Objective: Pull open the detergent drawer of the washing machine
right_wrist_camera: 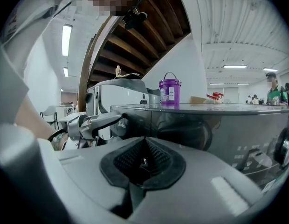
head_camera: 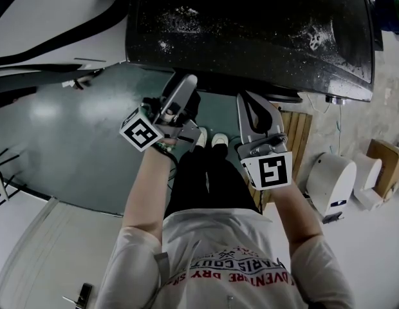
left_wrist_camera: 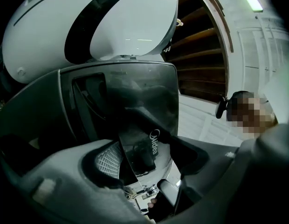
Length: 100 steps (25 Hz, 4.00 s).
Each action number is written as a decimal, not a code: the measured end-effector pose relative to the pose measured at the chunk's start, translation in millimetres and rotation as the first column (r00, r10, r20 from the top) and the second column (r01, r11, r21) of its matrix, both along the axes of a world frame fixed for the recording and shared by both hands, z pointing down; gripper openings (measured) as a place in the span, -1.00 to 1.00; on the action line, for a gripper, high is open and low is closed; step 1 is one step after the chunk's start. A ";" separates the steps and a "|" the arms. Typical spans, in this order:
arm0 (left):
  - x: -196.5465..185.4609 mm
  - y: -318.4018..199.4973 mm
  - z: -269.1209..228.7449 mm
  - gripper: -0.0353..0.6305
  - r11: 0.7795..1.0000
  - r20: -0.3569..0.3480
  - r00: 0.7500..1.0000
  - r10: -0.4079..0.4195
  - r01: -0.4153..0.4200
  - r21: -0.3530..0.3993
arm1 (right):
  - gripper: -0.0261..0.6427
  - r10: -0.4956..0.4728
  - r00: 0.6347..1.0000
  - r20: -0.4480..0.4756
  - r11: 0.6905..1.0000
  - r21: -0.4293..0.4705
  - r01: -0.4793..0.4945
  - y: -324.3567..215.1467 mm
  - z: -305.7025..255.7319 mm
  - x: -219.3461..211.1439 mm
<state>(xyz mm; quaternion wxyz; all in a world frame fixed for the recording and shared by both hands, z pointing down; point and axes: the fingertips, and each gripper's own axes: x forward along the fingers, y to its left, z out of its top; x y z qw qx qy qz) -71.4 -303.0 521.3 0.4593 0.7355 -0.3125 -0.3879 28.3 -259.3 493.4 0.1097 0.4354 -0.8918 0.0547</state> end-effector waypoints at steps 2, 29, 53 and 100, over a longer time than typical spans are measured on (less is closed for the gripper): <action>0.1 0.0 -0.2 0.07 1.000 -0.004 1.000 0.003 -0.003 0.003 | -0.92 -0.007 1.000 -0.023 1.000 0.009 0.007 0.9 3.3 0.7; -2.1 34.9 -1.5 -0.10 1.000 -0.079 0.997 0.003 -0.003 0.010 | -0.92 0.103 0.994 -0.045 0.994 0.041 -0.101 18.9 -1.2 14.7; -1.3 116.1 -4.2 -0.10 1.000 -0.076 0.997 0.021 -0.020 0.006 | -0.92 0.081 0.996 -0.034 0.996 0.043 -0.079 100.8 -7.7 9.0; 7.9 254.5 -100.1 -0.89 0.997 0.432 0.900 -0.063 0.074 -0.009 | -0.92 0.093 0.995 -0.018 0.993 0.072 -0.092 222.6 -96.7 41.3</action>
